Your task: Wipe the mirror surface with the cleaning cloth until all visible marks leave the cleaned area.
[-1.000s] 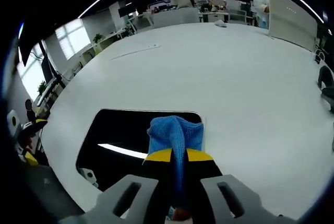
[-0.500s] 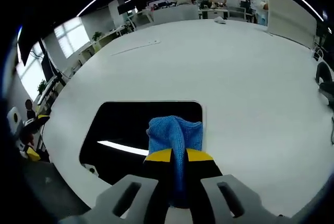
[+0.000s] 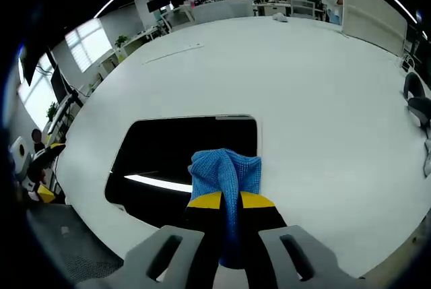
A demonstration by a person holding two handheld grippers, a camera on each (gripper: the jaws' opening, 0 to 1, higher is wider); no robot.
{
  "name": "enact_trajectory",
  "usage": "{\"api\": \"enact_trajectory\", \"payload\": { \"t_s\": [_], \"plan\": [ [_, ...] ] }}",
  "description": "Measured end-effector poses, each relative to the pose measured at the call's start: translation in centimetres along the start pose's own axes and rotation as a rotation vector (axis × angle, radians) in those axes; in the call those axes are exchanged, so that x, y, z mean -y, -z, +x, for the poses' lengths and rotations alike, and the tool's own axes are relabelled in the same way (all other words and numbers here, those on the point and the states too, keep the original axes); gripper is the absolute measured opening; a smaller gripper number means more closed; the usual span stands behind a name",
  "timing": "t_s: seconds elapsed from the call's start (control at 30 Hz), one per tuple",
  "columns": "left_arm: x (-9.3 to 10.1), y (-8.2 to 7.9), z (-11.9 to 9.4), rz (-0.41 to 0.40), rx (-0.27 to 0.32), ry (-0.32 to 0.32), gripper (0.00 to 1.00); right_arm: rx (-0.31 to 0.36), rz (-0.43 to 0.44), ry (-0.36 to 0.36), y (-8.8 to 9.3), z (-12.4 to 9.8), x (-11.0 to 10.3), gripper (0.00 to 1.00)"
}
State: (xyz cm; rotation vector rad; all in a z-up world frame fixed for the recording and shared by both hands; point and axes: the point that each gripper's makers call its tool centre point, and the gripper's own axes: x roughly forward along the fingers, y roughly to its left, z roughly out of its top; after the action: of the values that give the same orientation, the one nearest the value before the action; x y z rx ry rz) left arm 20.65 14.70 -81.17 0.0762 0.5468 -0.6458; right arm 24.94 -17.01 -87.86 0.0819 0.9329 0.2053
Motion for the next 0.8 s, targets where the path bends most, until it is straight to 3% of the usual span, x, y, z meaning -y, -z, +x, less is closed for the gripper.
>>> {"api": "enact_trajectory", "payload": {
  "t_s": [0.33, 0.8],
  "plan": [
    [0.1, 0.0, 0.0, -0.001, -0.003, 0.004, 0.97, -0.054, 0.022, -0.031, 1.4, -1.0, -0.1, 0.03],
    [0.3, 0.3, 0.2, -0.001, -0.017, 0.016, 0.97, -0.047, 0.093, -0.011, 1.4, -1.2, -0.2, 0.02]
  ]
}}
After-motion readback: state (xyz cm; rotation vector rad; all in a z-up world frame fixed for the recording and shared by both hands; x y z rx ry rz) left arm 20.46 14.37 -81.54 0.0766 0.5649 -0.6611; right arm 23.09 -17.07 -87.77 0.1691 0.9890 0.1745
